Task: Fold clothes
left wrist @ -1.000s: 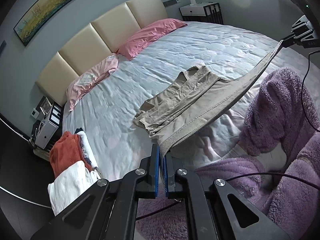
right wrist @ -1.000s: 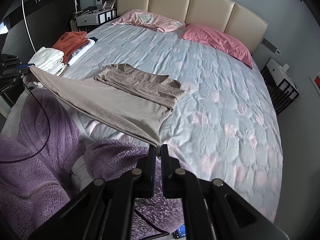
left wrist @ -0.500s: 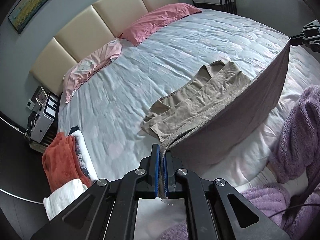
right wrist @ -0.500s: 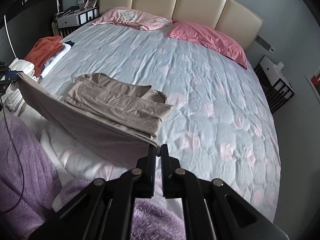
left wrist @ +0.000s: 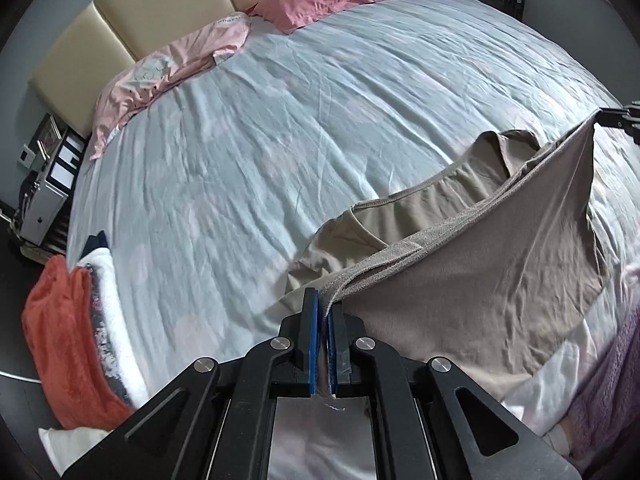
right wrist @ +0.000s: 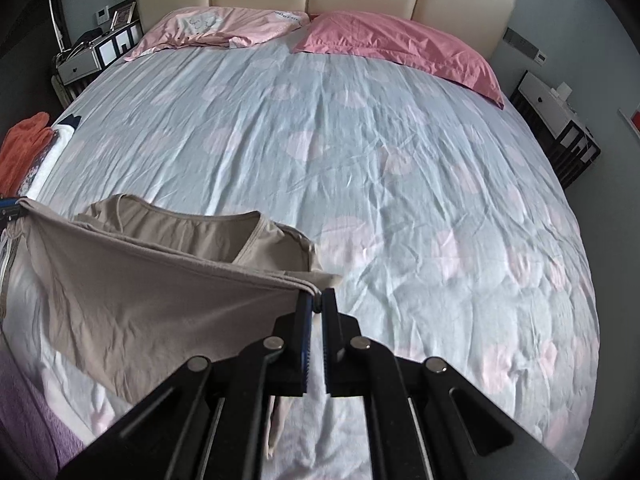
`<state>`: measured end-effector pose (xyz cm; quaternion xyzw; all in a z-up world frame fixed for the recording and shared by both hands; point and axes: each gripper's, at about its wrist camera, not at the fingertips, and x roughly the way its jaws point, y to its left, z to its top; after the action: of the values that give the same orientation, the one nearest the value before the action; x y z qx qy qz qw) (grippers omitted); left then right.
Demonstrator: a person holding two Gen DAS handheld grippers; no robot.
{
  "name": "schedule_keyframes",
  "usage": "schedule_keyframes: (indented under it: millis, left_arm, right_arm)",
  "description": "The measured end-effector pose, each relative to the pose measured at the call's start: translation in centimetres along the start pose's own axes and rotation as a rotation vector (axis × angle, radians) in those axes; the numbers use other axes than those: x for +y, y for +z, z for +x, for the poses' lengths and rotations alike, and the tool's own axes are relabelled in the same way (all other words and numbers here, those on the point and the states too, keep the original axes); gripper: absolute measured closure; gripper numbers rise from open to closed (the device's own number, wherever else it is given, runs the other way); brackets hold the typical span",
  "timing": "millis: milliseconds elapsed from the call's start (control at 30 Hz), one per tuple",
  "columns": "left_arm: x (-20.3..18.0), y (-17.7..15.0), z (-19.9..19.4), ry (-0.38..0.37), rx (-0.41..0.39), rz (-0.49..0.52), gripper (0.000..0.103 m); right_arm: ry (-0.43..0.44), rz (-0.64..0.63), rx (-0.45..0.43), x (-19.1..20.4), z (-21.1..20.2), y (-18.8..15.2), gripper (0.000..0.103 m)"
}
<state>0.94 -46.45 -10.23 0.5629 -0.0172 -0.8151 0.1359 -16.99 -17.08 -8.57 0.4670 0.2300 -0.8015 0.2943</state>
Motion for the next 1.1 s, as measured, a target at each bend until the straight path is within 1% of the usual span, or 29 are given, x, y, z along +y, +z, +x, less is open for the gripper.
schedule_keyframes:
  millis: [133,267,400,433,533,567,600,633,667,700,733,833,867,933,1000,1033,1100]
  left_arm:
    - [1.5,1.1,5.5,-0.075,0.004,-0.084,0.097]
    - [3.4,1.0,10.2,-0.14,0.009,-0.216,0.095]
    - [3.4,1.0,12.3,-0.15,-0.017,-0.244,0.094]
    - [3.2,1.1,12.6,-0.141,-0.023,-0.23,0.094]
    - [2.9,1.2,13.2,-0.13,-0.041,-0.214,0.093]
    - [3.1,1.2,13.3,-0.136,-0.047,-0.222,0.092]
    - [3.2,1.1,13.5,-0.143,-0.052,-0.232,0.09]
    - [3.4,1.1,13.6,-0.15,-0.058,-0.241,0.086]
    - [3.8,0.9,13.6,-0.145,-0.066,-0.255,0.08]
    - [4.2,0.8,13.6,-0.133,-0.069,-0.277,0.063]
    - [4.7,0.6,13.6,-0.12,-0.071,-0.3,0.055]
    - [6.4,0.0,13.3,-0.161,-0.075,-0.401,0.055]
    - [6.7,0.0,13.0,-0.156,-0.079,-0.427,0.055]
    - [7.2,0.1,12.1,-0.087,-0.097,-0.46,0.055]
    - [8.1,0.1,11.4,-0.087,-0.112,-0.508,0.055]
    - [8.5,0.0,11.0,-0.104,-0.116,-0.546,0.055]
    - [9.3,-0.4,10.2,-0.113,-0.123,-0.61,0.055]
  right_arm:
    - [-0.019,0.038,0.001,0.1,5.0,1.1,0.099]
    - [-0.001,0.094,-0.01,-0.2,9.4,1.1,0.099]
    - [0.027,0.151,-0.016,-0.5,13.0,0.9,0.099]
    - [0.04,0.168,-0.021,-0.7,13.5,1.0,0.099]
    - [0.06,0.193,-0.035,-1.0,14.3,1.1,0.099]
    - [0.065,0.199,-0.038,-1.1,14.5,1.1,0.099]
    - [0.071,0.205,-0.042,-1.2,14.7,1.1,0.098]
    - [0.076,0.211,-0.046,-1.2,15.0,1.2,0.098]
    - [0.081,0.216,-0.05,-1.3,15.2,1.2,0.098]
    - [0.086,0.222,-0.054,-1.4,15.4,1.2,0.097]
    - [0.092,0.231,-0.06,-1.5,15.5,1.2,0.097]
    - [0.126,0.299,-0.094,-2.2,14.7,0.7,0.097]
    - [0.136,0.328,-0.109,-2.6,14.3,0.6,0.097]
    - [0.131,0.377,-0.134,-3.4,13.3,0.3,0.096]
    - [0.106,0.409,-0.133,-4.0,12.6,0.1,0.096]
    - [0.109,0.426,-0.13,-4.2,12.4,-0.2,0.096]
    - [0.115,0.46,-0.122,-4.8,11.8,-0.7,0.096]
